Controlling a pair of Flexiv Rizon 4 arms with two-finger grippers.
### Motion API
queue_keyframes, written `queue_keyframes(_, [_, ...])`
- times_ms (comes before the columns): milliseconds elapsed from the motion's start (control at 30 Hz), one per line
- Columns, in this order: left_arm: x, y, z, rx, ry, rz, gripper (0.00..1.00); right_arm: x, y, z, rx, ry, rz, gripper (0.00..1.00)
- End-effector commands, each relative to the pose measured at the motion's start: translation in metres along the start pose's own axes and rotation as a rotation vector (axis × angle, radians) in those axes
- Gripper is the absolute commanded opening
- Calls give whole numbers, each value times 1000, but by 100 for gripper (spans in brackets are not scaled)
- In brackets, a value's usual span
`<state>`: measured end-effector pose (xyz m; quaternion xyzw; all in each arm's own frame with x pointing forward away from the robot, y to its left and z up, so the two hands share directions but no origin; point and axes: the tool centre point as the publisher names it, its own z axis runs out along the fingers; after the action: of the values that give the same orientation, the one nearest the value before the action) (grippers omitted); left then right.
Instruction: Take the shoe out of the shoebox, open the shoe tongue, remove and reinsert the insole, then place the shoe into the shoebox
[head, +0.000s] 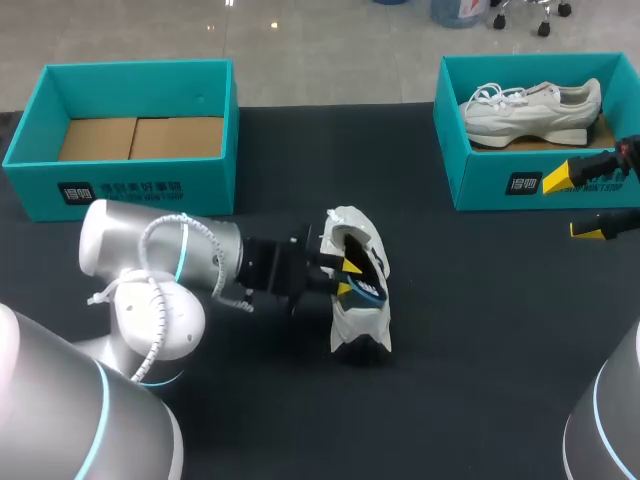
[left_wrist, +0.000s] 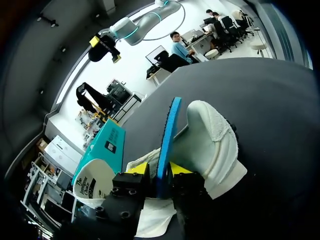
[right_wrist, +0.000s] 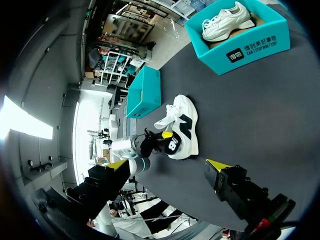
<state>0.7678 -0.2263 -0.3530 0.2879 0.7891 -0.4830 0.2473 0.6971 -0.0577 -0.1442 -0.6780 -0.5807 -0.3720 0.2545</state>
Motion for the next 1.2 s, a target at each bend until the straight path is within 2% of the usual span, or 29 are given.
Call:
queue_keyframes(33, [4, -11, -12, 13, -13, 12, 34, 0, 0, 1, -1, -3, 1, 100])
queue_keyframes(133, [5, -17, -14, 23, -13, 19, 27, 0, 0, 1, -1, -3, 1, 100])
queue_keyframes(200, [7, -19, -13, 27, -13, 21, 17, 0, 0, 1, -1, -3, 1, 100])
queue_keyframes(267, [8, -19, -9, 30, -9, 21, 3, 0, 0, 1, -1, -3, 1, 100])
queue_keyframes(333, [9, -18, -5, 32, -5, 20, 0, 0, 0, 1, -1, -3, 1, 100])
queue_keyframes(900, [0, 5, 11, -17, 27, 36, 0, 0, 0, 1, -1, -3, 1, 100])
queue_keyframes(1100, [3, 2, 7, -17, 25, 24, 0, 0, 0, 1, -1, -3, 1, 100])
queue_keyframes(1133, [3, -1, 5, -13, 21, 26, 6, 0, 0, 1, -1, -3, 1, 100])
queue_keyframes(1167, [2, -3, 3, -10, 16, 26, 27, 0, 0, 1, -1, -3, 1, 100])
queue_keyframes(1200, [2, -4, 1, -8, 12, 27, 30, 0, 0, 1, -1, -3, 1, 100])
